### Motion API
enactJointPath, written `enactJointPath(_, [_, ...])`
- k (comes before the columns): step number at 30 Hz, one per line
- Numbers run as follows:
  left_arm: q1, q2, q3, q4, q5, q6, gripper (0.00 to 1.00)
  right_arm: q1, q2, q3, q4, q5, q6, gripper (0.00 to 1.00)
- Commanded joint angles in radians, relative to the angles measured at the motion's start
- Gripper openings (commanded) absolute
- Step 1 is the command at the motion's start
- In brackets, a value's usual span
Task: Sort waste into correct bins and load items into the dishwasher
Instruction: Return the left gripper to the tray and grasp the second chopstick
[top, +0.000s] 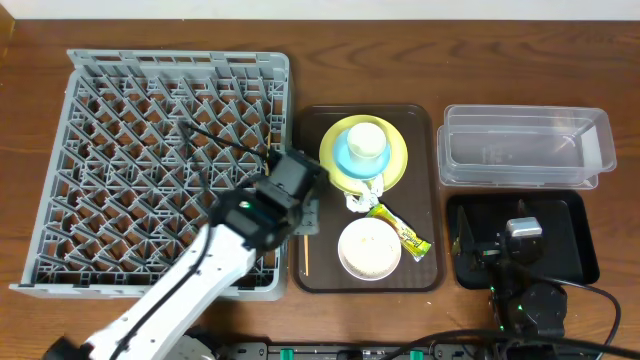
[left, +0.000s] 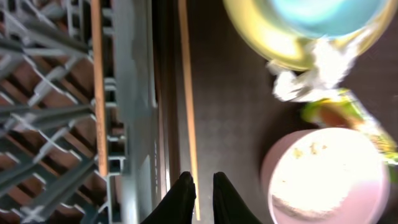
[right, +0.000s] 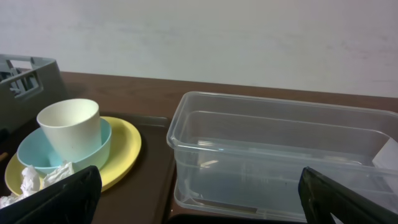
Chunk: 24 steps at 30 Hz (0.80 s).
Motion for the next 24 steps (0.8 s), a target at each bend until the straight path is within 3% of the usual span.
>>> enactJointPath(1, [-0.057, 0.075, -0.028, 0.028, -0.097, -0.079, 0.15, 0.009, -0.001, -0.001, -0.004, -0.007, -0.003, 0.99])
enactJointPath(7, [-0.126, 0.218, -0.029, 0.109, -0.155, -0.079, 0.17, 0.009, -0.001, -0.001, -0.004, -0.007, -0.003, 0.99])
enactJointPath(8, [-0.131, 0.237, -0.029, 0.114, -0.173, -0.084, 0.21, 0.009, -0.001, -0.001, -0.004, -0.007, -0.003, 0.99])
enactJointPath(14, [-0.135, 0.340, -0.029, 0.118, -0.306, -0.177, 0.27, 0.009, -0.001, -0.001, -0.004, -0.007, -0.003, 0.99])
enactJointPath(24, [-0.135, 0.423, -0.029, 0.166, -0.297, -0.177, 0.27, 0.009, -0.001, -0.001, -0.004, -0.007, -0.003, 0.99])
